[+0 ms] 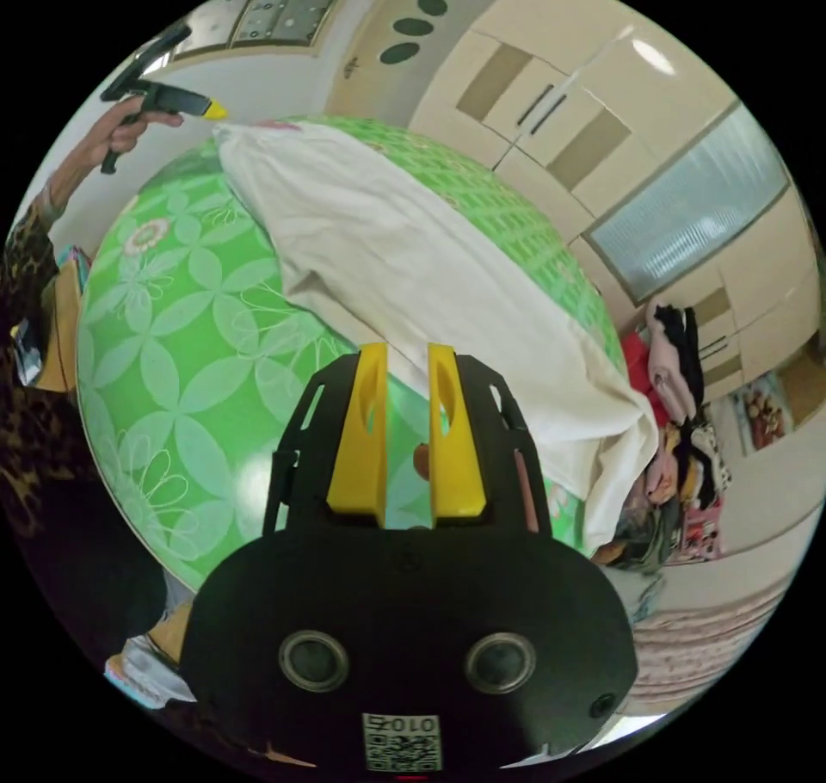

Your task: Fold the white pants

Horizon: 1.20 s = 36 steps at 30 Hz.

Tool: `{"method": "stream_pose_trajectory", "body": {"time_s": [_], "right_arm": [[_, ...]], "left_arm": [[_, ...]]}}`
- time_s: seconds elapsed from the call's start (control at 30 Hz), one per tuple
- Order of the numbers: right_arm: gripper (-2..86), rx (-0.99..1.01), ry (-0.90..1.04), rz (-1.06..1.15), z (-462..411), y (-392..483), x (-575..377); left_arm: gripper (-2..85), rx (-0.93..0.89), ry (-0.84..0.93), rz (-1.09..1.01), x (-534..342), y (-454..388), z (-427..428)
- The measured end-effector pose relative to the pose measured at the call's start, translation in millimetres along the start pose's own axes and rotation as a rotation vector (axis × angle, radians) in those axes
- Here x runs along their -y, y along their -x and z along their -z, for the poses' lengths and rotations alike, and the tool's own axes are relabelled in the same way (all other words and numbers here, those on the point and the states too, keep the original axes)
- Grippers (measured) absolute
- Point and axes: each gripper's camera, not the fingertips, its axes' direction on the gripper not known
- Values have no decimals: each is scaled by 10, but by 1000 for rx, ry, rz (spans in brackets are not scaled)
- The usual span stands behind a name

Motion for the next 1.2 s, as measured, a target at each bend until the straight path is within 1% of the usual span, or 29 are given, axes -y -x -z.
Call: {"method": "stream_pose_trajectory", "body": {"time_s": [0.17,0.23,0.3,0.37,0.47,0.57,0.67,0.77,0.83,0.9,0.97,1.07,1.1,1.17,1.2], "right_arm": [[71,-39,7,78,221,226,254],[75,9,-9,76,372,208,306],[92,137,-62,100,606,131,357],[98,134,-50,99,644,80,428],[95,179,2,115,613,49,544],[54,93,4,92,635,46,594],[28,81,-38,66,1019,5,625],[18,-17,-37,165,1444,133,590],[15,21,14,203,1411,190,538],[14,99,123,232,1069,298,450],[13,50,83,229,1136,351,376],[13,48,66,196,1359,273,353],[13,65,64,184,1393,219,337],[12,102,80,174,1418,142,335],[12,107,83,169,1465,108,338]], "left_arm": [[26,-7,18,-13,-6,-18,-127],[25,-53,18,20,-40,38,-144],[23,-84,-7,25,-91,65,-114],[21,-95,-9,46,-132,113,-110],[14,-114,-2,72,-193,190,-134],[6,-131,-16,92,-234,261,-134],[2,-130,-13,101,-235,311,-124],[0,-103,-7,84,-262,321,-78],[-1,-131,-9,87,-303,378,-64],[-1,-155,-12,105,-333,448,-63],[-1,-170,-15,123,-371,506,-40],[-1,-98,-1,102,-454,519,65],[0,-71,4,107,-484,544,101],[3,-81,-4,117,-498,604,171],[5,-72,-44,135,-497,649,270]]}}
